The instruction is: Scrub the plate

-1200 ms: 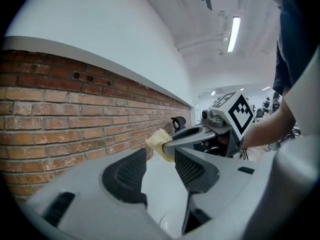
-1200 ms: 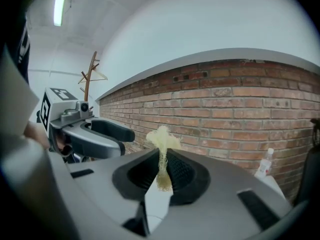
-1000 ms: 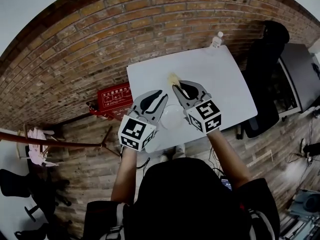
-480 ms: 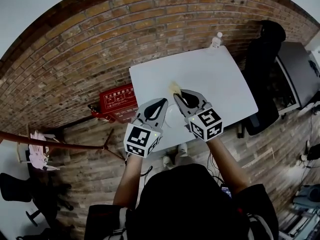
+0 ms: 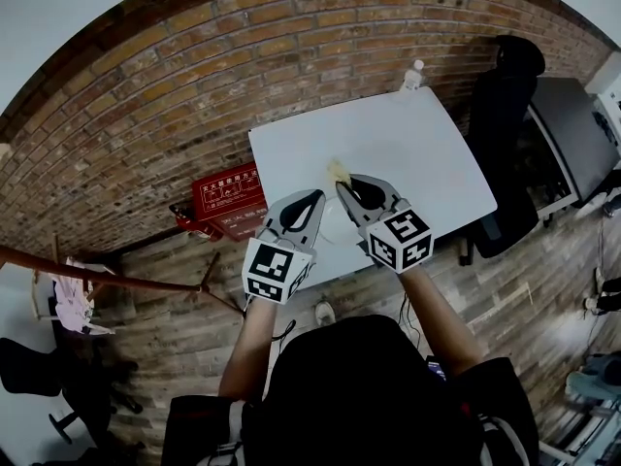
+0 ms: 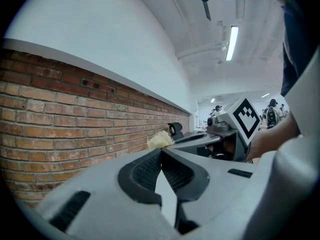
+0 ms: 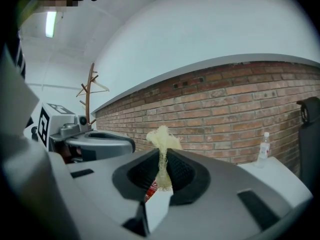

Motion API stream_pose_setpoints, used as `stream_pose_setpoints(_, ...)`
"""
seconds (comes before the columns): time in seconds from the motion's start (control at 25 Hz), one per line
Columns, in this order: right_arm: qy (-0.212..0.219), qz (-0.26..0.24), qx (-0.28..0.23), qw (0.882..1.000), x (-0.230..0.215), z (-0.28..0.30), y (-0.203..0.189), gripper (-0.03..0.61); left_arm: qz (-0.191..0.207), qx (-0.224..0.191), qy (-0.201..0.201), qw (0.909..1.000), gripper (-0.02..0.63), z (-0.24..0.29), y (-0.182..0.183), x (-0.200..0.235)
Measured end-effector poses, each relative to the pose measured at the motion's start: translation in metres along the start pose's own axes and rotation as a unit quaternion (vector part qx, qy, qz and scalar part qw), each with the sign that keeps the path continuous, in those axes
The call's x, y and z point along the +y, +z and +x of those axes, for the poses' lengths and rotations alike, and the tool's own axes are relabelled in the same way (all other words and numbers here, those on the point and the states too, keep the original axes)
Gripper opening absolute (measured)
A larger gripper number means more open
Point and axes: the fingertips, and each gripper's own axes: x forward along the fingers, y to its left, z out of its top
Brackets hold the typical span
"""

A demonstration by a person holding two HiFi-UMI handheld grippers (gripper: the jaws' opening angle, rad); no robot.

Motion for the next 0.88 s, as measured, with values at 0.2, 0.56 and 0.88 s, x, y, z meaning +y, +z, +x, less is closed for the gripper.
stream_pose_setpoints(0.2,0.005,-0.001,-0.009,1.0,0.005,-0.017,0.003,0.054,-0.008,-0.012,0.007,0.9999,0.02,-0.005,0.009,-0.012)
stream_pose_setpoints(0.56,0.018,-0.006,-0.017,1.0,0.01,-0.06,0.008,0.054,-0.019,-0.038,0.014,0.999,0.02,-0.007,0.025,-0.052)
stream_pose_setpoints(0.88,0.026,-0.005,-0.032,0.999,0.014,-0.096,0.012,0.054,-0.024,-0.05,0.029,0.998,0.02,-0.016,0.033,-0.087)
